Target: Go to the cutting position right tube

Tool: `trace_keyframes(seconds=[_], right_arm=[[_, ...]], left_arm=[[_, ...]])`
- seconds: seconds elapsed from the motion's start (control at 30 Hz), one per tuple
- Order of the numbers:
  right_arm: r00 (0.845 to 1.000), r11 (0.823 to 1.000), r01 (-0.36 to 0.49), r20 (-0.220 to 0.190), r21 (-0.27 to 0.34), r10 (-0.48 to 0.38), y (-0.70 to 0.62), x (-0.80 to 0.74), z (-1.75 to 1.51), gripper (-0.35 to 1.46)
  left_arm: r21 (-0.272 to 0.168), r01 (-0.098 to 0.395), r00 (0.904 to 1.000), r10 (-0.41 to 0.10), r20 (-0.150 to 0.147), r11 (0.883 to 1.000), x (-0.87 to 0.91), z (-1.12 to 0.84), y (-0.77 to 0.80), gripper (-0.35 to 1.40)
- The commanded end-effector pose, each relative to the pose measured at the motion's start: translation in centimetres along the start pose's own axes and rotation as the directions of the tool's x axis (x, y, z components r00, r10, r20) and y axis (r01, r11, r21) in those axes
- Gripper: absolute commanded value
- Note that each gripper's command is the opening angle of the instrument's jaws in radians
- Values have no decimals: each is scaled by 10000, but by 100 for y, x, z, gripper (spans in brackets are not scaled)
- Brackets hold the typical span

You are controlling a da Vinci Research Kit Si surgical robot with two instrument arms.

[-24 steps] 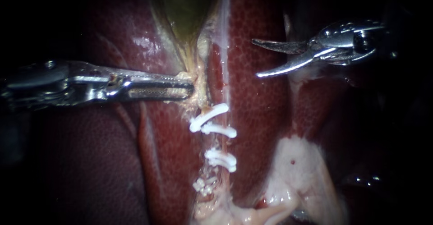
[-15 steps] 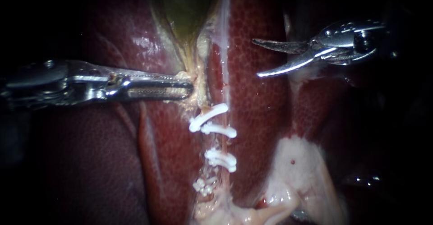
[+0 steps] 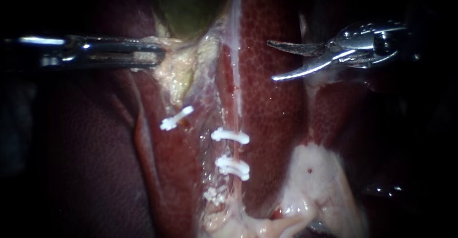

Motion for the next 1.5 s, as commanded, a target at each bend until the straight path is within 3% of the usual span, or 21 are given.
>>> trace_keyframes(seconds=[0.03, 0.57, 0.67, 0.87, 1.13, 1.5], right_arm=[[10000, 10000, -1, 1, 0, 1, 0, 0, 0, 128], [9999, 9998, 112, -20, 167, -112, -1, -8, 4, 130], [9992, 9992, 217, 315, 335, -228, -4, -20, 8, 128], [9931, 9976, -115, 1171, 684, 34, -10, -59, 25, 123], [9747, 9911, -703, 2192, 1130, 441, -19, -111, 50, 122], [9497, 9820, -1216, 3046, 1445, 728, -33, -155, 81, 120]], left_arm=[[-52, -24, 10000, 24, 48, 10000, -3, -4, 0, -35], [-117, -98, 9998, 100, 163, 9999, -10, -15, -2, -35], [-118, -99, 9998, 101, 163, 9999, -10, -15, -2, -35], [-127, -103, 9998, 105, 167, 9999, -9, -15, -2, -35], [-132, -105, 9998, 107, 169, 9999, -8, -14, -2, -35], [-145, -109, 9998, 111, 174, 9998, -7, -13, -3, -35]])
